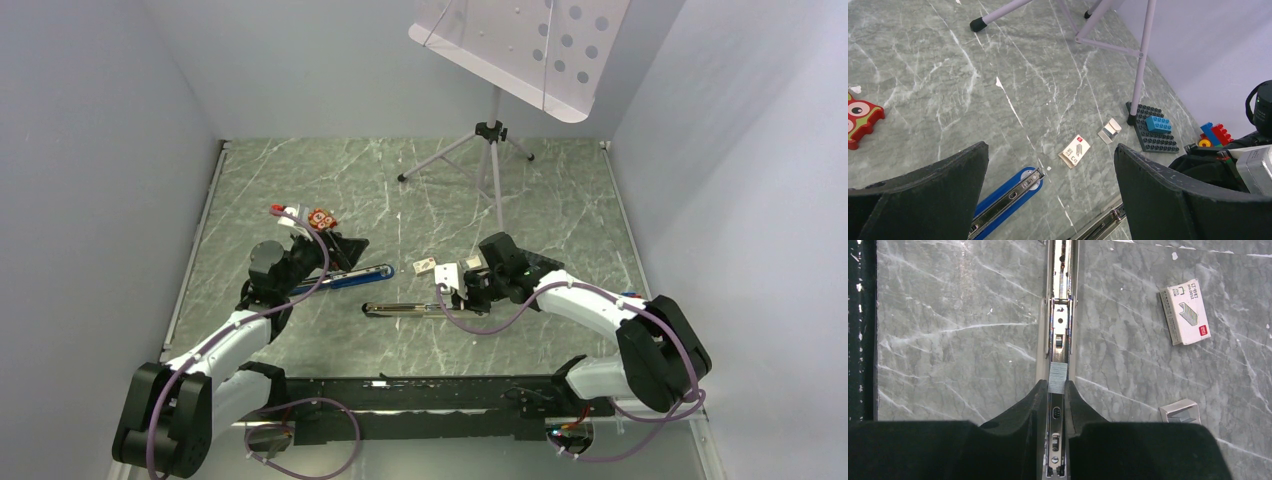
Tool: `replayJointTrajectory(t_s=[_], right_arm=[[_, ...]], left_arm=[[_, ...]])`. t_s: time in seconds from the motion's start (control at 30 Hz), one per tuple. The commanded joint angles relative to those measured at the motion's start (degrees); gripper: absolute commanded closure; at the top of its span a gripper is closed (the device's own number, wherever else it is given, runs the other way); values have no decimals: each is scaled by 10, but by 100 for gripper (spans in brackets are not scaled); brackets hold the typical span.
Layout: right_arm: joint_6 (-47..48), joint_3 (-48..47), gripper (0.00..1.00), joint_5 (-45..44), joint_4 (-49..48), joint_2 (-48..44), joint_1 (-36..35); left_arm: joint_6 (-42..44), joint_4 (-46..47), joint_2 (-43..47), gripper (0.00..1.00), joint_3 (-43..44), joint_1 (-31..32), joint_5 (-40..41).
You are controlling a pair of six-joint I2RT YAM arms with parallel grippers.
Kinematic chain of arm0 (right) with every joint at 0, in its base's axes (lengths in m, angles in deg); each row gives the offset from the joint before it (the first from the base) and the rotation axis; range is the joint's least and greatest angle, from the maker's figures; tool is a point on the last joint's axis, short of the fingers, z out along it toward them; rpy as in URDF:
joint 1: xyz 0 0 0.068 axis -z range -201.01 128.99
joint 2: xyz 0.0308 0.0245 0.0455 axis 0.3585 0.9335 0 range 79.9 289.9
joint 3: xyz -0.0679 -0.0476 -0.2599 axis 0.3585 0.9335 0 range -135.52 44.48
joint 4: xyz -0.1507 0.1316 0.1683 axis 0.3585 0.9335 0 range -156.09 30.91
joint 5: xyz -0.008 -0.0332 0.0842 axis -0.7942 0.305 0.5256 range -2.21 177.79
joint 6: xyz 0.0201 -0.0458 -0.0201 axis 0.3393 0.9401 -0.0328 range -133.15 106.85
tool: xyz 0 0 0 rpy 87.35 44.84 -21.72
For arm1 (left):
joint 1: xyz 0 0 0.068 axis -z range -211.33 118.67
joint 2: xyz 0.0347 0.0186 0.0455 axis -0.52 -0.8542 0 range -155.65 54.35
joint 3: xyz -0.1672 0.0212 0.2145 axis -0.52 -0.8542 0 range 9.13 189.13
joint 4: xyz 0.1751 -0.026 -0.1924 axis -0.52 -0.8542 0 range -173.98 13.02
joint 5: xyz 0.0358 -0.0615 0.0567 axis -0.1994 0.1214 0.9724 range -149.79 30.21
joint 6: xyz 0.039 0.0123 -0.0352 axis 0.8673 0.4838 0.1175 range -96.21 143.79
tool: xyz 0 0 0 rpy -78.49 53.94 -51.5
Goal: Load the staples into the stapler
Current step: Install the staple into the stapler.
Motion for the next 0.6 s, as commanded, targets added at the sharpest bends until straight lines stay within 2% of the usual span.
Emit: replayJointTrajectory(t_s=[0.0,0.57], right_arm=[[16,-17,89,23,6,-11,2],[-25,-17,90,6,-7,-7,2]], left_arm=[[-8,35,3,1,-3,0,-14],[-11,32,6,1,-5,0,-14]])
